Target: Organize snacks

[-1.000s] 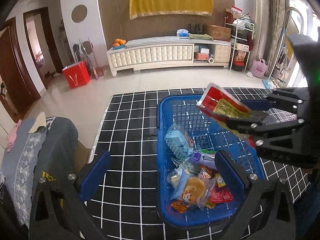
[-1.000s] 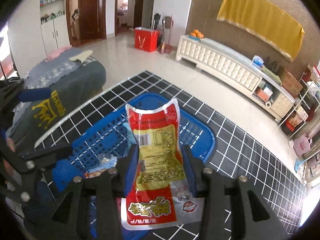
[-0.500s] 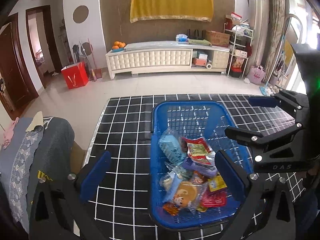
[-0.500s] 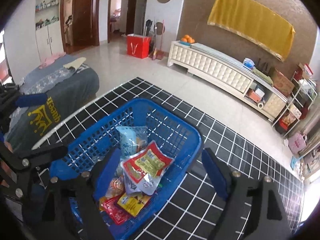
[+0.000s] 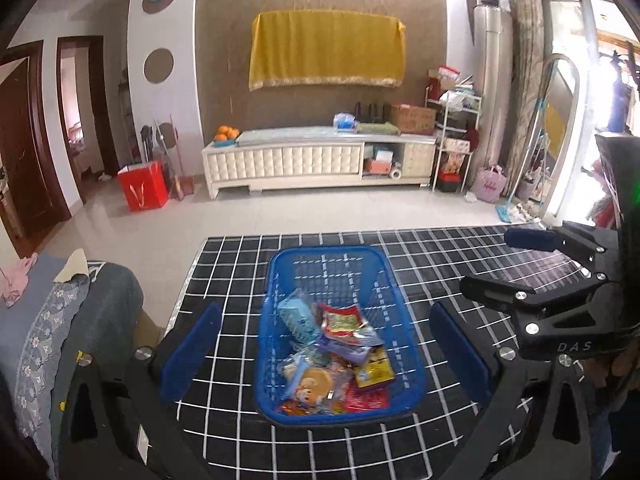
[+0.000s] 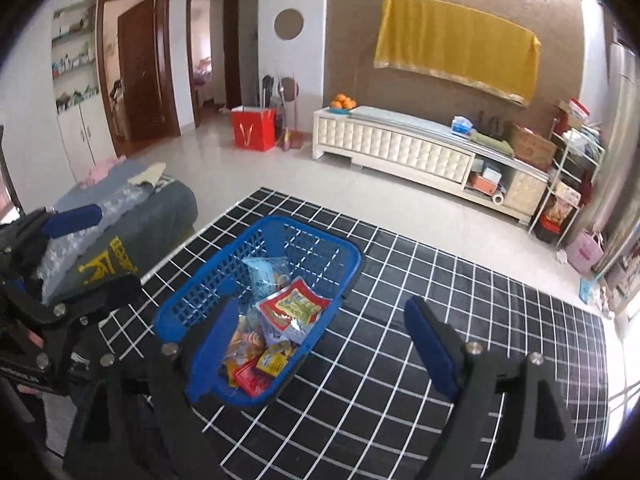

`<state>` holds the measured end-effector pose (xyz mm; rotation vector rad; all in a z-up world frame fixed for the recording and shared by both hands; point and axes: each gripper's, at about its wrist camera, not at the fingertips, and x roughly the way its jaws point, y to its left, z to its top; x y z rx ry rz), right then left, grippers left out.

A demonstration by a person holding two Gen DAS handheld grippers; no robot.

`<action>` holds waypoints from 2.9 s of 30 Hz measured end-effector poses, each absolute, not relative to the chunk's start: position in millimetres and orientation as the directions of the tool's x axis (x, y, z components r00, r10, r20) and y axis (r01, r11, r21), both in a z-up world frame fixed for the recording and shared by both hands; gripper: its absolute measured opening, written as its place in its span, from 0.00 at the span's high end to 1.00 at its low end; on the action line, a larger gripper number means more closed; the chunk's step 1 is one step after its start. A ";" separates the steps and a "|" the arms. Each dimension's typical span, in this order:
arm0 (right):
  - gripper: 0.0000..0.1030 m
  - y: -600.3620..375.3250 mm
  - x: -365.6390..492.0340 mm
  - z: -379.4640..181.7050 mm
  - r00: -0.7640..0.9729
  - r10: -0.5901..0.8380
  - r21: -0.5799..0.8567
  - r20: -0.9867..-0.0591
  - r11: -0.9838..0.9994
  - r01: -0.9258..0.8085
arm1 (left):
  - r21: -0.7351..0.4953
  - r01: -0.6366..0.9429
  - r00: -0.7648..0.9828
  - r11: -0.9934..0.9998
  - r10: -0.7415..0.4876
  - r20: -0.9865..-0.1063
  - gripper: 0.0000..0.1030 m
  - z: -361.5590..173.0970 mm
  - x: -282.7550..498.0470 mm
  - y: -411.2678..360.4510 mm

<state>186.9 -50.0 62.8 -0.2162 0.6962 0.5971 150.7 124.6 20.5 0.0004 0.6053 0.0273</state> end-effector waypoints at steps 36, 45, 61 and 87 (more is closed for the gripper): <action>0.00 -170.2 44.0 108.8 0.759 0.458 0.153 -0.463 0.885 -0.440 | -0.018 0.078 0.911 0.997 -0.079 -0.405 0.00 72.0 25.9 17.4; 0.00 -174.5 36.4 107.0 0.759 0.456 0.163 -0.465 0.887 -0.433 | -0.019 0.091 0.908 0.996 -0.091 -0.410 0.00 71.0 22.8 11.9; 0.00 -179.1 28.2 106.6 0.772 0.435 0.169 -0.463 0.899 -0.404 | -0.002 0.102 0.906 0.995 -0.093 -0.413 0.00 69.7 19.9 10.7; 0.00 -175.8 23.7 109.9 0.778 0.426 0.160 -0.461 0.903 -0.400 | -0.008 0.096 0.909 0.995 -0.091 -0.408 0.00 73.9 16.6 17.4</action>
